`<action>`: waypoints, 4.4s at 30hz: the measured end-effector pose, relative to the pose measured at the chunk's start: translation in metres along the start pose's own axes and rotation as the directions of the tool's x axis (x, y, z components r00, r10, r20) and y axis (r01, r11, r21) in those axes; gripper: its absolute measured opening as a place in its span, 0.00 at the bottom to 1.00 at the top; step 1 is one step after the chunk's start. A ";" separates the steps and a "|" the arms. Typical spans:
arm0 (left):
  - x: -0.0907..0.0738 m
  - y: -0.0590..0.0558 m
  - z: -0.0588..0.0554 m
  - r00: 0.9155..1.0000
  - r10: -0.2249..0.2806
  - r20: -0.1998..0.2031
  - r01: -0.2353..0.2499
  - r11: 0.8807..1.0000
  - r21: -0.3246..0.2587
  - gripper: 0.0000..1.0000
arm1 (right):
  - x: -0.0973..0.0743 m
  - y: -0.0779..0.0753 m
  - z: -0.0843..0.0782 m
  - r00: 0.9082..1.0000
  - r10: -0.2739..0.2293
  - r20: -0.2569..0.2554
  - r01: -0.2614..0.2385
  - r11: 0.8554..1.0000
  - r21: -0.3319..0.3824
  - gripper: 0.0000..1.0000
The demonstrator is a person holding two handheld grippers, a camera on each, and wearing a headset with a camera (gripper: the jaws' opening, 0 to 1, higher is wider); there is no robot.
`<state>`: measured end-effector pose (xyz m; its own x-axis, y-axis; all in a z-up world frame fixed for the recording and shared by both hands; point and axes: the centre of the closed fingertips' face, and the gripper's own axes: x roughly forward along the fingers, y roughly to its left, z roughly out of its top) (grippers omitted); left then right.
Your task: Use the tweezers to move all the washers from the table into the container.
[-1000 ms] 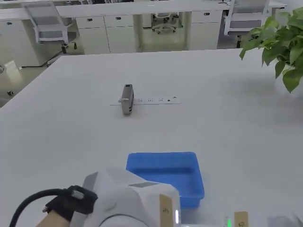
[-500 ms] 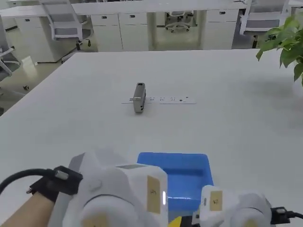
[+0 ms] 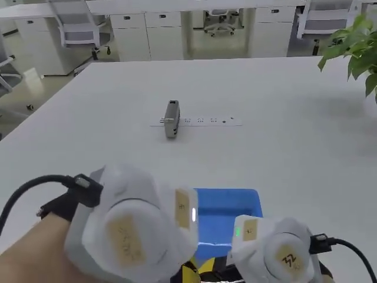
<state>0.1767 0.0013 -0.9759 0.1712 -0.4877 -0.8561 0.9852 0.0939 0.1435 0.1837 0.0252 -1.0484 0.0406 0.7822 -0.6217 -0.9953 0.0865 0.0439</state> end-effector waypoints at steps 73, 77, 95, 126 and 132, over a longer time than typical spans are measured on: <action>-0.037 0.006 -0.021 0.816 0.451 0.362 -0.094 0.720 -0.687 0.73 | -0.025 -0.034 0.016 0.978 -0.019 0.209 -0.064 0.920 0.387 0.03; -0.039 0.011 -0.021 0.767 0.523 0.373 -0.123 0.689 -0.714 0.86 | -0.037 -0.034 0.021 0.969 -0.020 0.245 -0.088 0.902 0.422 0.03; -0.040 0.022 -0.028 0.670 0.656 0.347 -0.280 0.656 -0.701 0.99 | -0.081 -0.050 0.030 0.943 -0.124 0.307 -0.025 0.897 0.441 0.03; -0.050 0.024 -0.025 0.617 0.670 0.414 -0.198 0.640 -0.742 0.99 | -0.067 -0.132 -0.010 0.943 -0.311 0.115 0.260 0.908 0.328 0.03; -0.053 0.027 -0.030 0.603 0.688 0.402 -0.192 0.615 -0.764 0.99 | -0.061 -0.134 -0.012 0.947 -0.306 0.099 0.262 0.912 0.316 0.03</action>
<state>0.1943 0.0558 -0.9417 0.7857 -0.5789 -0.2179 0.5654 0.8150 -0.1266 0.3136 -0.0414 -1.0261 0.3519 0.7753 -0.5245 -0.8692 0.4786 0.1243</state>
